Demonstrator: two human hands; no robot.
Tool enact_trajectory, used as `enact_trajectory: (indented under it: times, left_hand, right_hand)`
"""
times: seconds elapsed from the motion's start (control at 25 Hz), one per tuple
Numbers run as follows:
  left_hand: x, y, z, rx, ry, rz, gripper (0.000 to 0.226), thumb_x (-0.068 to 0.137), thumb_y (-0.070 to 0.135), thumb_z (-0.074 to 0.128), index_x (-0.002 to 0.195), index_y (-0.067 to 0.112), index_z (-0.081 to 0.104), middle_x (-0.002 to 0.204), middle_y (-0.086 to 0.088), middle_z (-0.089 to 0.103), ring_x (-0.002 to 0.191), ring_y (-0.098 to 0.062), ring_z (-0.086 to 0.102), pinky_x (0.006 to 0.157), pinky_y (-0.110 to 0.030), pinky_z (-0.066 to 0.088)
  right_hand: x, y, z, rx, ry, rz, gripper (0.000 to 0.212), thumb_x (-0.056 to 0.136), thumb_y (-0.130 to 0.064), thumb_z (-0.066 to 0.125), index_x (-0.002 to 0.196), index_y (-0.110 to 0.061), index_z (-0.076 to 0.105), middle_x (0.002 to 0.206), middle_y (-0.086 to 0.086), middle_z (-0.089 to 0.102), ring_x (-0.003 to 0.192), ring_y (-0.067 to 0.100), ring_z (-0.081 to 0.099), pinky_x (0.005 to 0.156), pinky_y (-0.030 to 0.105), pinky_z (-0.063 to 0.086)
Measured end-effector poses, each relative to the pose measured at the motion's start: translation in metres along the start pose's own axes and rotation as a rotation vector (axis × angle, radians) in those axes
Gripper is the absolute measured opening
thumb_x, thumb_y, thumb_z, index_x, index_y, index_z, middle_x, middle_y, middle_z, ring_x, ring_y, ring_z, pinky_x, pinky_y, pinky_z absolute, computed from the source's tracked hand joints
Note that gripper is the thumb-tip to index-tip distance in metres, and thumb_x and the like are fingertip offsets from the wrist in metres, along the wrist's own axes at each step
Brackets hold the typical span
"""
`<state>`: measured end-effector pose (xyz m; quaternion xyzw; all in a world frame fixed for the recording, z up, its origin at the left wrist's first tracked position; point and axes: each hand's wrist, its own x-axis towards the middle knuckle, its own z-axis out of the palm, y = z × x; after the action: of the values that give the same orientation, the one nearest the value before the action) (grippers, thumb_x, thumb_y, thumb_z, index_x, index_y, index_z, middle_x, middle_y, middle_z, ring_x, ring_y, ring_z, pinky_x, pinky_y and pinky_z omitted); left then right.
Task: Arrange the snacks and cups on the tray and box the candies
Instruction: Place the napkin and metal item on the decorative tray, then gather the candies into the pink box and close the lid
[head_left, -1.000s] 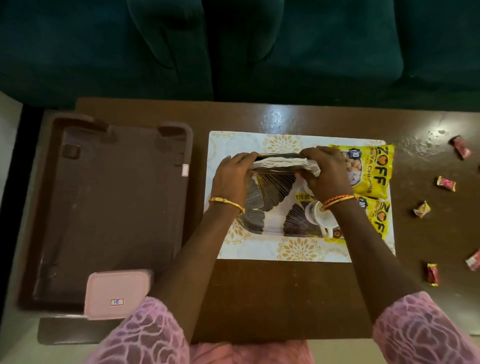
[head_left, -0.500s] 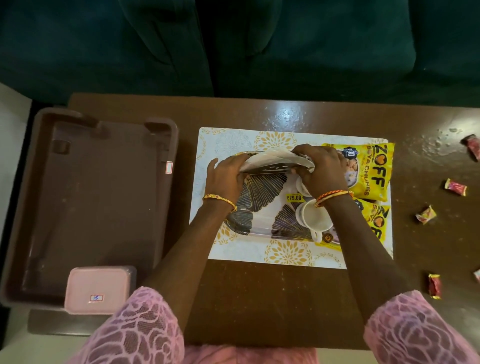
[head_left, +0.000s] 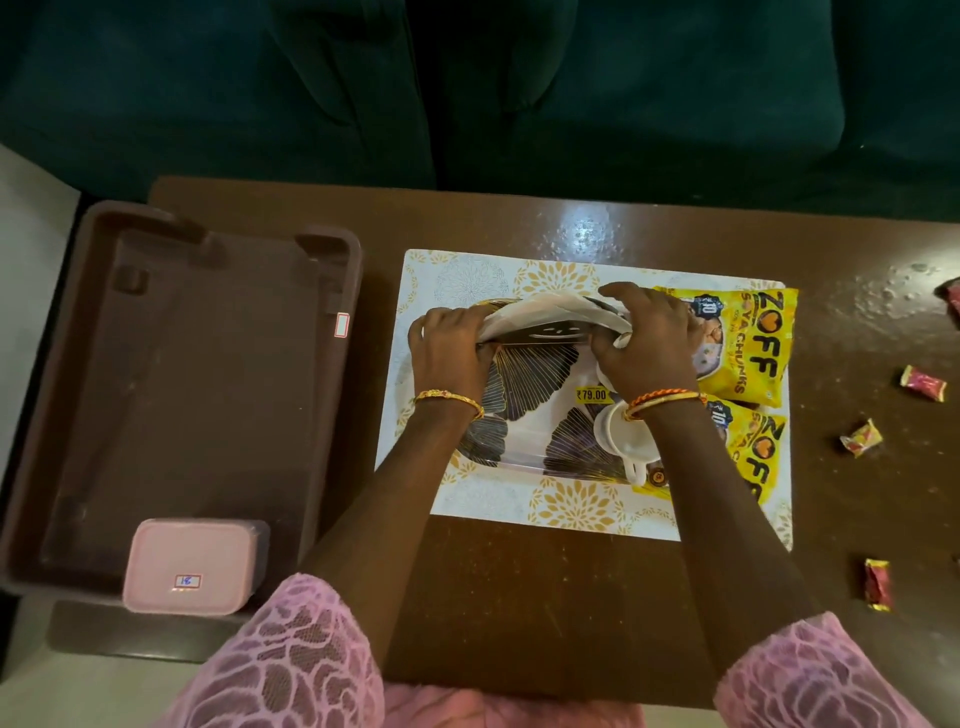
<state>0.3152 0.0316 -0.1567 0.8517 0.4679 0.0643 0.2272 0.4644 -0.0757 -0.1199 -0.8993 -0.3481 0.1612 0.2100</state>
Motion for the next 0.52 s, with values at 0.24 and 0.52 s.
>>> enact_trajectory:
  times: [0.24, 0.52]
  left_hand:
    - [-0.009, -0.011, -0.007, -0.021, -0.048, -0.009, 0.048, 0.085, 0.023, 0.060, 0.130, 0.016, 0.046, 0.132, -0.008, 0.054, 0.123, -0.026, 0.045, 0.106, -0.040, 0.031]
    - [-0.129, -0.065, -0.090, -0.267, 0.278, -0.124, 0.026, 0.085, 0.012, 0.054, 0.109, 0.006, 0.062, 0.111, -0.014, 0.066, 0.103, -0.029, 0.059, 0.087, -0.039, 0.046]
  right_hand:
    - [-0.034, -0.033, 0.001, 0.161, 0.297, -0.020, 0.022, 0.079, -0.015, 0.060, 0.098, -0.008, 0.065, 0.106, 0.015, 0.064, 0.107, 0.035, 0.052, 0.093, 0.034, 0.034]
    - [-0.121, -0.144, 0.035, 0.445, 0.341, -0.104, 0.010, 0.082, -0.012, 0.061, 0.080, -0.002, 0.064, 0.084, 0.017, 0.064, 0.079, 0.029, 0.059, 0.070, 0.037, 0.048]
